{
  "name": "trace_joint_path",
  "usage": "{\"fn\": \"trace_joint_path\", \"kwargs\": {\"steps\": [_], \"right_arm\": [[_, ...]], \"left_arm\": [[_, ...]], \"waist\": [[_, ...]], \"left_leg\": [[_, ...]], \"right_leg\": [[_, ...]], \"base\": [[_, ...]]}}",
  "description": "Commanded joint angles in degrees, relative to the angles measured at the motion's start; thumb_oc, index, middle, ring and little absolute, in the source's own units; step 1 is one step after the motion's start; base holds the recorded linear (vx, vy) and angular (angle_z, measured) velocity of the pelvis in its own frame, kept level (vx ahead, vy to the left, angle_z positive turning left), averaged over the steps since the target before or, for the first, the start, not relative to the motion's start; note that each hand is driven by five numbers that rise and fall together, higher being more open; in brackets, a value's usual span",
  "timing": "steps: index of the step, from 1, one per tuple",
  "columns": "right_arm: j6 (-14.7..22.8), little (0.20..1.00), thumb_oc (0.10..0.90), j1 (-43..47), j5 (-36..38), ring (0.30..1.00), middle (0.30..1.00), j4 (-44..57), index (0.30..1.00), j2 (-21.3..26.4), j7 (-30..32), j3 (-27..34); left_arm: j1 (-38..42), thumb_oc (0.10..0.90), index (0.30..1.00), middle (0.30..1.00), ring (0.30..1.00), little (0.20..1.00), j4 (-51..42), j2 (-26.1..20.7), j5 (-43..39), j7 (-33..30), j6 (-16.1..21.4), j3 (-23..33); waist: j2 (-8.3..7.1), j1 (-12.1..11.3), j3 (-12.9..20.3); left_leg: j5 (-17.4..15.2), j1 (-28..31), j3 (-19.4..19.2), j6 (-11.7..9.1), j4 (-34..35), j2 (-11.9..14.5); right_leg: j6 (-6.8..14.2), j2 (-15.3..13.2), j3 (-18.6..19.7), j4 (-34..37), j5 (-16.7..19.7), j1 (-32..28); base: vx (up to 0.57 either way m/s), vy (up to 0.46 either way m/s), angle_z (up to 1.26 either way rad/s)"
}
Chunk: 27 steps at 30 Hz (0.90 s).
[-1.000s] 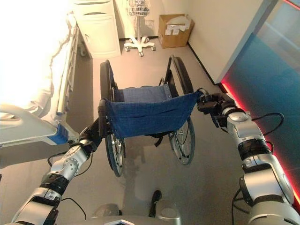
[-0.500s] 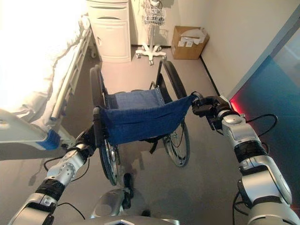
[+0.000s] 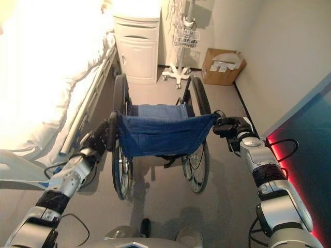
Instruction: Push the wheelchair next to the bed
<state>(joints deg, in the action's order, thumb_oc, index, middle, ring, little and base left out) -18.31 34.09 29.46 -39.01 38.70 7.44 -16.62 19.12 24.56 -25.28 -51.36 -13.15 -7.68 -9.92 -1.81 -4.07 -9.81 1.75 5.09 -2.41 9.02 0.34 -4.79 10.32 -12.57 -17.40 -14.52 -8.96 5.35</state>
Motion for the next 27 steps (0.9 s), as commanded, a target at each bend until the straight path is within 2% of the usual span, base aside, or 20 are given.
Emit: {"fn": "trace_joint_path", "kwargs": {"steps": [1, 4, 7, 8, 9, 11, 15, 20, 22, 27], "right_arm": [[3.70, 0.300, 0.400, 4.47, 3.16, 0.300, 0.300, 1.80, 0.300, -2.67, -3.42, -0.73], [2.59, 0.300, 0.400, 4.69, 3.31, 0.300, 0.300, 2.04, 0.300, -2.69, -2.36, 0.14], [2.45, 0.300, 0.400, 4.30, 2.43, 0.300, 0.300, 1.30, 0.300, -2.81, -2.72, 0.51], [2.15, 0.300, 0.400, 4.31, 2.30, 0.300, 0.300, 0.95, 0.300, -2.90, -2.90, 0.25], [2.16, 0.300, 0.400, 4.30, 2.31, 0.300, 0.300, 0.93, 0.300, -2.93, -2.91, 0.21], [2.20, 0.300, 0.400, 3.70, 2.32, 0.300, 0.300, 1.03, 0.300, -2.41, -3.14, 0.35], [2.18, 0.300, 0.400, 2.84, 2.58, 0.300, 0.300, 2.21, 0.300, -2.28, -1.49, 0.19], [1.44, 0.300, 0.400, 3.13, 2.44, 0.300, 0.300, 2.99, 0.300, -2.75, 0.15, -0.48], [1.34, 0.300, 0.400, 3.27, 2.57, 0.300, 0.300, 3.24, 0.300, -2.50, 0.25, -0.98], [1.82, 0.300, 0.400, 3.62, 1.61, 0.300, 0.300, 2.42, 0.300, -3.52, 0.87, -1.45]], "left_arm": [[4.52, 0.800, 0.900, 0.900, 0.900, 0.900, -5.41, -0.09, 0.95, -0.12, 6.52, -1.62], [4.57, 0.800, 0.900, 0.900, 0.900, 0.900, -5.50, -0.27, 1.90, 0.15, 5.85, -1.25], [3.27, 0.800, 0.900, 0.900, 0.900, 0.900, -5.47, 0.14, 1.90, 0.95, 5.87, -0.33], [3.07, 0.800, 0.900, 0.900, 0.900, 0.900, -5.71, 0.04, -0.29, 1.52, 4.95, 0.10], [3.06, 0.800, 0.900, 0.900, 0.900, 0.900, -5.72, 0.02, -0.74, 1.62, 4.91, 0.15], [2.30, 0.800, 0.900, 0.900, 0.900, 0.900, -6.90, -0.05, -5.50, 5.08, 4.77, 0.74], [0.98, 0.800, 0.900, 0.900, 0.900, 0.900, -9.64, 0.14, -9.31, 9.21, 4.44, 0.98], [0.59, 0.800, 0.900, 0.900, 0.900, 0.900, -12.28, -1.30, -5.66, 17.00, -1.00, -0.70], [0.86, 0.800, 0.900, 0.900, 0.900, 0.900, -13.58, -2.41, -9.40, 21.70, -2.71, -1.69], [1.66, 0.800, 0.900, 0.900, 0.900, 0.900, -14.75, -1.13, -16.46, 25.94, -4.60, -2.17]], "waist": [[-1.29, 0.15, 1.93], [-1.26, 0.55, 1.75], [-1.34, 0.09, 2.79], [-1.22, 0.13, 3.46], [-1.20, 0.17, 3.50], [-1.19, 0.20, 4.34], [-1.21, 0.21, 4.90], [-1.04, -0.25, 5.16], [-0.70, -0.25, 5.40], [-0.38, -0.06, 5.75]], "left_leg": [[-7.34, 2.39, 0.05, -5.87, -2.50, -2.42], [-8.58, 3.38, 1.39, -5.84, -2.73, -2.11], [-8.39, 3.37, 1.64, -6.31, -3.13, -1.47], [-8.22, 3.55, 1.05, -6.87, -3.66, -0.56], [-8.25, 3.60, 1.00, -6.94, -3.73, -0.46], [-8.11, 4.04, -0.24, -8.17, -4.43, 1.06], [-7.83, 4.24, -1.23, -9.32, -4.88, 2.57], [-6.79, 4.01, -1.16, -10.25, -5.08, 3.84], [-5.90, 4.09, -1.37, -10.65, -4.61, 4.41], [-4.57, 3.93, -2.46, -11.27, -3.97, 5.15]], "right_leg": [[0.62, 1.18, 4.47, 12.38, 22.64, 2.96], [0.51, 1.39, 4.76, 11.88, 23.11, 3.98], [-0.10, 1.91, 4.35, 12.11, 21.03, 1.27], [-0.51, 2.64, 4.29, 11.87, 19.28, -0.11], [-0.57, 2.74, 4.26, 11.83, 19.07, -0.29], [-1.70, 3.51, 3.32, 12.15, 17.14, -2.56], [-2.90, 4.37, 2.19, 12.83, 15.46, -4.84], [-4.13, 5.41, 1.10, 13.07, 13.45, -7.10], [-4.49, 6.00, 0.85, 13.44, 12.79, -8.10], [-5.16, 6.84, 0.48, 14.50, 11.99, -9.75]], "base": [[0.19, -0.184, 0.43], [0.15, -0.173, 0.78], [0.12, -0.206, 0.57], [0.11, -0.179, 0.45], [0.13, -0.224, 0.56], [0.09, -0.177, 0.40], [0.06, -0.143, 0.18], [0.04, -0.105, 0.22], [0.03, -0.076, 0.23], [0.02, -0.033, 0.13]]}}
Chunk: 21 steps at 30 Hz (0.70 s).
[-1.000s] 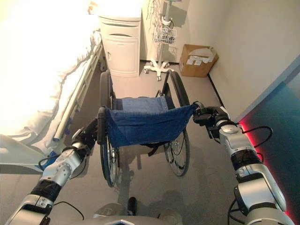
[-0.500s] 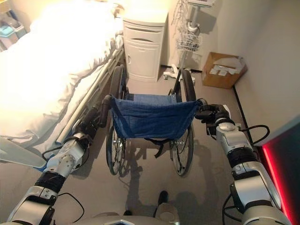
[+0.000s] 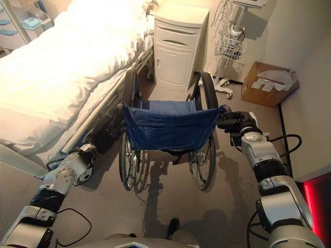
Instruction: Push the wheelchair next to the bed
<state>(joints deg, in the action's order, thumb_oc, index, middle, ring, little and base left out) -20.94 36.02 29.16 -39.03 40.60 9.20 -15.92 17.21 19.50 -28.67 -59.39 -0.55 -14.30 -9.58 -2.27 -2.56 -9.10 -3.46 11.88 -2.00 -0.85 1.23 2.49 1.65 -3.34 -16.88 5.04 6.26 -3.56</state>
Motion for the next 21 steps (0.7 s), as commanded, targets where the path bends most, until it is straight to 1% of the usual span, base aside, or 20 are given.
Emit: {"fn": "trace_joint_path", "kwargs": {"steps": [1, 2, 3, 5, 6, 7, 8, 9, 10, 11, 12, 13, 16, 18, 20, 21], "right_arm": [[4.46, 0.300, 0.400, 1.93, 1.94, 0.300, 0.300, 2.13, 0.300, -5.63, -0.63, -2.37], [4.46, 0.300, 0.400, 1.94, 1.95, 0.300, 0.300, 2.12, 0.300, -5.63, -0.63, -2.37], [4.51, 0.300, 0.400, 2.47, 2.00, 0.300, 0.300, 1.68, 0.300, -5.62, -0.40, -2.72], [4.35, 0.300, 0.400, 2.72, 2.31, 0.300, 0.300, 1.85, 0.300, -5.58, 0.11, -2.91], [4.12, 0.300, 0.400, 3.02, 2.81, 0.300, 0.300, 2.24, 0.300, -5.34, 0.38, -3.36], [4.11, 0.300, 0.400, 3.04, 2.82, 0.300, 0.300, 2.26, 0.300, -5.33, 0.39, -3.39], [4.00, 0.300, 0.400, 3.20, 2.69, 0.300, 0.300, 2.28, 0.300, -5.22, 0.19, -3.45], [3.82, 0.300, 0.400, 3.42, 2.97, 0.300, 0.300, 2.37, 0.300, -5.06, 0.00, -3.72], [3.61, 0.300, 0.400, 3.63, 3.08, 0.300, 0.300, 2.47, 0.300, -4.97, -0.05, -3.90], [3.42, 0.300, 0.400, 3.78, 3.29, 0.300, 0.300, 2.57, 0.300, -4.85, -0.11, -4.06], [3.41, 0.300, 0.400, 3.86, 3.26, 0.300, 0.300, 2.72, 0.300, -4.81, -0.37, -4.45], [3.35, 0.300, 0.400, 3.87, 3.36, 0.300, 0.300, 2.97, 0.300, -4.75, -0.47, -4.70], [3.45, 0.300, 0.400, 4.31, 3.70, 0.300, 0.300, 3.36, 0.300, -4.64, -0.54, -5.58], [3.79, 0.300, 0.400, 4.54, 3.73, 0.300, 0.300, 3.19, 0.300, -4.67, -0.53, -5.93], [3.87, 0.300, 0.400, 4.59, 3.67, 0.300, 0.300, 3.39, 0.300, -4.79, -0.17, -6.20], [4.17, 0.300, 0.400, 4.58, 3.61, 0.300, 0.300, 3.20, 0.300, -4.68, -0.12, -6.31]], "left_arm": [[3.86, 0.800, 0.900, 0.900, 0.900, 0.900, -9.43, 2.80, -7.31, 14.40, 1.45, -2.87], [3.88, 0.800, 0.900, 0.900, 0.900, 0.900, -9.39, 2.82, -7.28, 14.44, 1.45, -2.86], [4.31, 0.800, 0.900, 0.900, 0.900, 0.900, -8.90, 2.89, -3.99, 14.86, 1.27, -4.11], [4.81, 0.800, 0.900, 0.900, 0.900, 0.900, -8.50, 2.35, -0.42, 14.71, 0.71, -5.19], [5.16, 0.800, 0.900, 0.900, 0.900, 0.900, -7.41, 1.36, 4.22, 13.06, 0.17, -5.94], [5.17, 0.800, 0.900, 0.900, 0.900, 0.900, -7.33, 1.30, 4.62, 12.85, 0.18, -5.97], [5.41, 0.800, 0.900, 0.900, 0.900, 0.900, -6.46, 0.47, 7.58, 12.33, 0.19, -6.19], [5.81, 0.736, 0.804, 0.804, 0.804, 0.804, -5.12, -0.87, 11.88, 11.62, -0.30, -6.54], [6.00, 0.599, 0.599, 0.599, 0.599, 0.599, -4.62, -1.35, 13.45, 11.31, -0.31, -6.74], [6.15, 0.563, 0.545, 0.545, 0.545, 0.545, -4.28, -1.65, 15.14, 11.13, -0.34, -6.86], [6.70, 0.416, 0.324, 0.324, 0.324, 0.324, -3.48, -2.71, 17.22, 10.52, -0.01, -7.52], [7.08, 0.400, 0.300, 0.300, 0.300, 0.300, -3.36, -3.12, 18.15, 10.23, -0.17, -7.69], [8.76, 0.400, 0.300, 0.300, 0.300, 0.300, -2.81, -4.85, 21.49, 10.04, 0.28, -8.66], [9.84, 0.400, 0.300, 0.300, 0.300, 0.300, -3.04, -5.43, 22.94, 9.64, 0.53, -9.37], [10.44, 0.400, 0.300, 0.300, 0.300, 0.300, -2.95, -5.59, 24.36, 9.40, 1.24, -9.80], [10.93, 0.400, 0.300, 0.300, 0.300, 0.300, -2.83, -5.79, 25.11, 9.35, 1.84, -10.19]], "waist": [[0.08, -1.48, 5.13], [0.08, -1.47, 5.12], [0.10, -1.31, 5.14], [0.16, -1.16, 5.02], [0.32, -1.08, 4.89], [0.33, -1.07, 4.88], [0.40, -1.08, 4.86], [0.47, -1.09, 4.82], [0.49, -1.10, 4.76], [0.50, -1.08, 4.67], [0.48, -1.09, 4.42], [0.42, -1.15, 4.22], [0.07, -1.30, 3.27], [-0.28, -1.26, 2.59], [-0.53, -1.12, 2.02], [-0.78, -0.98, 1.53]], "left_leg": [[0.86, -3.04, -3.42, -1.60, -5.00, -2.02], [0.86, -3.04, -3.40, -1.61, -5.02, -2.02], [1.02, -3.29, -4.11, -1.79, -5.19, -1.92], [1.14, -3.47, -4.59, -1.93, -5.54, -1.78], [1.34, -3.76, -4.68, -2.00, -5.92, -1.73], [1.35, -3.79, -4.67, -2.00, -5.96, -1.74], [1.55, -3.99, -4.61, -2.06, -6.31, -1.72], [1.74, -4.35, -4.52, -2.11, -7.14, -1.74], [1.83, -4.51, -4.48, -2.15, -7.59, -1.72], [1.90, -4.65, -4.43, -2.20, -8.02, -1.66], [2.70, -5.34, -4.08, -2.50, -9.72, -1.53], [3.20, -5.84, -3.75, -2.67, -10.91, -1.55], [4.76, -8.04, -2.51, -3.16, -16.43, -1.62], [5.50, -9.50, -1.81, -3.12, -20.41, -1.94], [5.94, -10.77, -1.67, -3.03, -23.89, -2.13], [6.12, -11.88, -2.02, -2.89, -27.12, -2.38]], "right_leg": [[3.38, -2.26, -0.23, -4.75, -3.40, -1.30], [3.37, -2.26, -0.25, -4.71, -3.39, -1.33], [3.22, -2.08, -0.46, -4.41, -3.59, -1.84], [3.11, -2.05, -0.65, -4.43, -3.87, -2.21], [2.94, -1.92, -0.53, -4.55, -4.19, -2.49], [2.93, -1.91, -0.51, -4.56, -4.21, -2.50], [2.86, -1.82, -0.43, -4.67, -4.49, -2.79], [2.73, -1.73, -0.22, -4.91, -4.91, -3.11], [2.63, -1.69, -0.14, -5.03, -5.09, -3.22], [2.54, -1.67, -0.09, -5.15, -5.25, -3.30], [2.23, -1.49, 0.07, -5.28, -5.58, -3.54], [2.04, -1.44, 0.19, -5.28, -5.66, -3.69], [1.10, -1.33, 0.74, -5.72, -6.08, -3.85], [0.34, -1.08, 1.58, -6.18, -6.38, -3.83], [-0.20, -0.91, 2.21, -6.75, -6.57, -3.67], [-0.65, -0.90, 2.60, -7.33, -6.78, -3.61]], "base": [[0.01, -0.013, 0.18], [0.01, -0.020, 0.20], [0.00, -0.015, 0.11], [0.00, -0.017, 0.05], [0.00, -0.013, 0.03], [0.00, 0.000, 0.00], [0.00, 0.000, 0.00], [0.04, -0.041, 0.01], [0.04, -0.044, 0.03], [0.03, -0.065, 0.08], [0.04, -0.084, 0.10], [0.04, -0.109, 0.10], [0.04, -0.123, 0.09], [0.05, -0.136, 0.08], [0.04, -0.110, -0.02], [0.06, -0.115, -0.13]]}}
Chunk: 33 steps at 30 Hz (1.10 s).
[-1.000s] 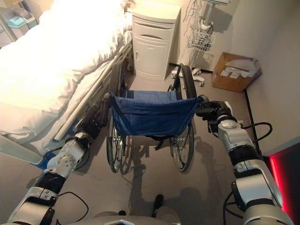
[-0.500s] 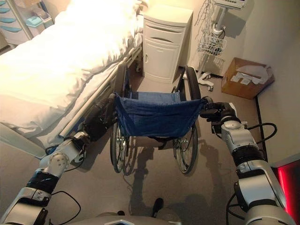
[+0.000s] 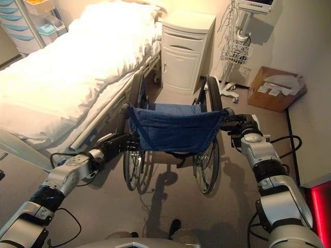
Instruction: Push the wheelchair next to the bed
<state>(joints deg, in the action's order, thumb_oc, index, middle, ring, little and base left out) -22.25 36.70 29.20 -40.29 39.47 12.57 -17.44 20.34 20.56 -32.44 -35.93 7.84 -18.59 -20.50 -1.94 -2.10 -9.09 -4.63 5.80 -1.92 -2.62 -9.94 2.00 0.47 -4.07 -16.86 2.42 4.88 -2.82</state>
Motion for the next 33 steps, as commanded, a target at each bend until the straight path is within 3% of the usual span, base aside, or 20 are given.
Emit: {"fn": "trace_joint_path", "kwargs": {"steps": [1, 4, 7, 8, 10, 12, 13, 17, 19, 21, 24, 27, 30, 33], "right_arm": [[5.55, 0.300, 0.400, 3.94, 3.60, 0.300, 0.300, 4.32, 0.300, -3.48, -3.37, -4.78], [5.54, 0.300, 0.400, 3.95, 3.59, 0.300, 0.300, 3.99, 0.300, -3.38, -3.32, -4.41], [5.51, 0.300, 0.400, 4.33, 2.91, 0.300, 0.300, 3.23, 0.300, -3.89, -3.25, -4.67], [5.55, 0.300, 0.400, 4.18, 2.89, 0.300, 0.300, 3.33, 0.300, -3.98, -3.09, -4.67], [6.41, 0.300, 0.400, 2.38, 2.68, 0.300, 0.300, 3.91, 0.300, -3.87, -3.30, -4.22], [6.98, 0.300, 0.400, 1.17, 2.58, 0.300, 0.300, 4.21, 0.300, -3.62, -3.72, -3.86], [7.35, 0.300, 0.400, 0.95, 2.71, 0.300, 0.300, 3.61, 0.300, -3.53, -5.20, -3.46], [7.64, 0.300, 0.400, 0.48, 1.94, 0.300, 0.300, 2.79, 0.300, -4.22, -6.68, -2.76], [7.86, 0.300, 0.400, 0.31, 1.61, 0.300, 0.300, 2.35, 0.300, -4.68, -6.94, -2.42], [8.09, 0.300, 0.400, -0.23, 1.05, 0.300, 0.300, 2.37, 0.300, -5.53, -6.49, -1.93], [8.88, 0.300, 0.400, -1.40, 0.62, 0.300, 0.300, 2.59, 0.300, -6.66, -5.27, -1.03], [8.47, 0.300, 0.400, -3.19, 0.90, 0.300, 0.300, 4.54, 0.300, -6.60, -4.16, -0.30], [7.93, 0.300, 0.400, -2.69, 0.71, 0.300, 0.300, 4.37, 0.300, -7.01, -4.25, -0.32], [7.05, 0.300, 0.400, -2.21, 1.14, 0.300, 0.300, 5.52, 0.300, -7.11, -4.15, -0.51]], "left_arm": [[8.43, 0.400, 0.300, 0.300, 0.300, 0.300, -3.74, -2.10, 1.95, 1.05, 6.15, 0.37], [9.81, 0.400, 0.300, 0.300, 0.300, 0.300, -3.49, -1.59, 2.23, 0.78, 5.84, -0.41], [11.01, 0.400, 0.300, 0.300, 0.300, 0.300, -3.33, -0.64, 0.74, -2.41, 6.27, -1.72], [11.02, 0.400, 0.300, 0.300, 0.300, 0.300, -3.31, -0.45, 0.49, -2.92, 6.52, -1.90], [10.17, 0.400, 0.300, 0.300, 0.300, 0.300, -3.83, 0.45, -0.65, -5.91, 8.27, -2.40], [9.28, 0.400, 0.300, 0.300, 0.300, 0.300, -4.75, 0.93, -0.95, -7.44, 8.62, -2.08], [8.32, 0.400, 0.300, 0.300, 0.300, 0.300, -5.18, 1.60, -0.43, -9.19, 8.69, -0.80], [7.61, 0.400, 0.300, 0.300, 0.300, 0.300, -4.13, 3.13, -0.70, -11.35, 9.25, 1.23], [7.59, 0.400, 0.300, 0.300, 0.300, 0.300, -3.32, 3.57, -1.70, -12.07, 10.03, 1.87], [7.63, 0.400, 0.300, 0.300, 0.300, 0.300, -2.97, 4.42, -2.03, -13.09, 10.27, 2.90], [8.01, 0.400, 0.300, 0.300, 0.300, 0.300, -2.34, 5.17, -1.36, -14.06, 10.80, 3.10], [8.59, 0.400, 0.300, 0.300, 0.300, 0.300, -2.22, 4.93, -1.24, -14.99, 10.78, 3.31], [9.67, 0.400, 0.300, 0.300, 0.300, 0.300, -1.02, 4.85, -1.65, -16.19, 10.77, 3.90], [10.12, 0.400, 0.300, 0.300, 0.300, 0.300, -0.09, 4.68, -1.18, -18.14, 11.26, 4.59]], "waist": [[-1.34, -1.23, 1.18], [-1.15, -0.74, 0.74], [0.76, -0.59, 0.90], [0.93, -0.69, 0.91], [1.32, -1.74, 1.04], [1.10, -2.61, 1.33], [0.38, -3.44, 1.90], [-0.66, -4.26, 3.41], [-0.52, -4.67, 3.81], [-0.97, -4.99, 4.09], [-0.44, -4.75, 3.78], [0.55, -3.85, 2.92], [1.02, -3.01, 2.66], [0.97, -1.54, 2.34]], "left_leg": [[7.18, -7.06, -3.16, -1.10, -18.82, -2.10], [7.10, -8.52, -5.62, -1.40, -18.33, -1.07], [7.79, -8.17, -13.10, -1.65, -3.51, -1.61], [8.26, -8.35, -14.00, -1.70, -1.94, -1.88], [11.92, -11.86, -16.31, -1.90, 3.32, -2.77], [13.35, -13.62, -15.44, -1.90, 3.37, -3.08], [10.60, -13.35, -14.32, -0.27, 3.43, -4.29], [5.79, -10.50, -14.49, 1.85, 3.70, -5.50], [5.90, -10.10, -15.18, 3.08, 3.60, -5.27], [3.52, -8.47, -14.05, 3.64, 3.12, -6.01], [3.98, -6.97, -13.92, 5.41, 3.90, -6.21], [2.88, -4.58, -12.81, 6.08, 4.10, -6.10], [2.60, -2.06, -11.41, 5.87, 5.17, -6.06], [1.92, 0.68, -9.74, 5.26, 6.52, -6.40]], "right_leg": [[0.19, -0.21, 2.69, -5.39, -5.66, -4.40], [0.28, 0.28, 2.45, -6.06, -6.05, -4.78], [1.27, 2.80, 1.11, -5.33, -7.31, -6.94], [1.33, 3.13, 1.05, -5.12, -7.45, -7.37], [1.46, 4.68, 0.96, -3.95, -8.39, -10.36], [1.34, 5.06, 1.07, -3.53, -8.79, -11.36], [1.82, 4.65, 1.64, -3.58, -8.86, -11.53], [2.93, 3.03, 0.74, -4.69, -11.07, -12.79], [2.97, 2.48, -0.94, -5.88, -10.91, -12.34], [4.61, -0.03, -2.11, -9.88, -11.43, -11.96], [7.03, -3.45, -2.87, -20.50, -5.03, -7.69], [7.29, -6.58, -1.12, -32.58, -1.36, -3.31], [6.72, -7.57, -1.21, -30.11, -1.86, -0.63], [6.58, -6.96, -1.86, -20.61, -1.93, 2.41]], "base": [[0.07, -0.120, -0.06], [0.09, -0.048, 0.17], [0.19, 0.026, 0.14], [0.19, 0.015, -0.10], [0.24, -0.023, -0.14], [0.22, -0.035, 0.19], [0.22, -0.008, 0.15], [0.27, 0.035, -0.15], [0.21, 0.065, -0.20], [0.21, 0.105, -0.28], [0.13, 0.140, -0.25], [0.16, 0.142, 0.08], [0.16, 0.016, 0.12], [0.15, -0.066, 0.08]]}}
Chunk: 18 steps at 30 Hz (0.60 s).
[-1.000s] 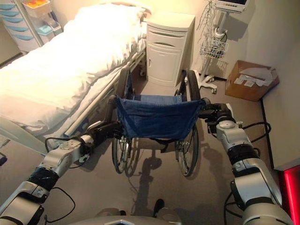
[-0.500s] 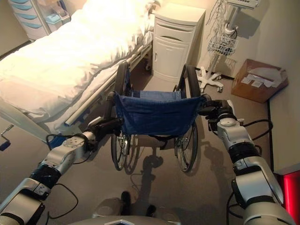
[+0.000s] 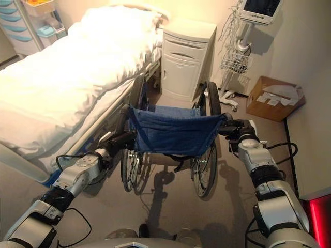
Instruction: Push the wheelchair next to the bed
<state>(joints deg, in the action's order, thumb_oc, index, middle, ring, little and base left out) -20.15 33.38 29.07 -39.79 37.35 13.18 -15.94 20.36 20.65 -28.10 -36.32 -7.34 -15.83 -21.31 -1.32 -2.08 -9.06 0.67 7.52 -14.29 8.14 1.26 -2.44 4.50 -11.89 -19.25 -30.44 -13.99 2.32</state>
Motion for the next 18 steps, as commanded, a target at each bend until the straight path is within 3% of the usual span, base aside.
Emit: {"fn": "trace_joint_path", "kwargs": {"steps": [1, 4, 8, 13, 18], "right_arm": [[4.58, 0.300, 0.400, 0.24, 1.66, 0.300, 0.300, 6.74, 0.300, -4.67, -4.74, -2.00], [4.60, 0.300, 0.400, -1.27, 2.17, 0.300, 0.300, 9.15, 0.300, -4.02, -5.46, -1.60], [4.79, 0.300, 0.400, -2.04, 2.03, 0.300, 0.300, 10.34, 0.300, -4.54, -6.13, -1.01], [5.69, 0.300, 0.400, -3.69, 1.69, 0.300, 0.300, 10.77, 0.300, -4.33, -6.59, 0.01], [5.18, 0.300, 0.400, -3.31, 1.98, 0.300, 0.300, 11.61, 0.300, -4.76, -5.57, -0.29]], "left_arm": [[9.57, 0.400, 0.300, 0.300, 0.300, 0.300, -0.34, -0.13, -0.86, -3.71, 9.09, 5.76], [8.47, 0.400, 0.300, 0.300, 0.300, 0.300, -0.89, -0.64, -0.97, -4.21, 9.64, 6.72], [8.35, 0.400, 0.300, 0.300, 0.300, 0.300, 0.13, 0.18, -0.52, -4.49, 10.28, 7.53], [8.02, 0.400, 0.300, 0.300, 0.300, 0.300, 2.16, 1.51, -0.85, -3.22, 11.03, 8.17], [7.85, 0.400, 0.300, 0.300, 0.300, 0.300, 3.13, 1.74, -1.34, -3.47, 11.49, 8.53]], "waist": [[0.08, -0.47, 2.12], [-0.70, 1.64, 1.93], [-1.26, 3.39, 1.49], [-0.74, 4.36, 2.78], [-0.78, 4.78, 4.27]], "left_leg": [[-3.84, -0.06, 3.41, -5.90, -4.07, -2.33], [-5.00, 1.50, 5.42, -5.91, -2.93, -3.95], [-6.77, 3.50, 7.67, -5.32, -2.31, -5.27], [-6.69, 3.52, 9.00, -5.78, -3.15, -4.55], [-6.65, 3.26, 5.44, -7.82, -8.85, -2.18]], "right_leg": [[3.09, 2.07, 1.18, 17.80, 17.94, -1.03], [4.42, 4.81, 2.32, 24.24, 21.85, 3.79], [4.95, 6.44, 2.99, 25.92, 24.92, 6.95], [2.65, 8.13, 5.33, 25.63, 22.22, 4.10], [0.18, 8.66, 4.07, 26.25, 19.08, 0.61]], "base": [[0.11, -0.079, 0.07], [0.14, -0.082, 0.20], [0.18, -0.105, 0.38], [0.18, -0.165, 0.42], [0.12, -0.148, 0.18]]}}
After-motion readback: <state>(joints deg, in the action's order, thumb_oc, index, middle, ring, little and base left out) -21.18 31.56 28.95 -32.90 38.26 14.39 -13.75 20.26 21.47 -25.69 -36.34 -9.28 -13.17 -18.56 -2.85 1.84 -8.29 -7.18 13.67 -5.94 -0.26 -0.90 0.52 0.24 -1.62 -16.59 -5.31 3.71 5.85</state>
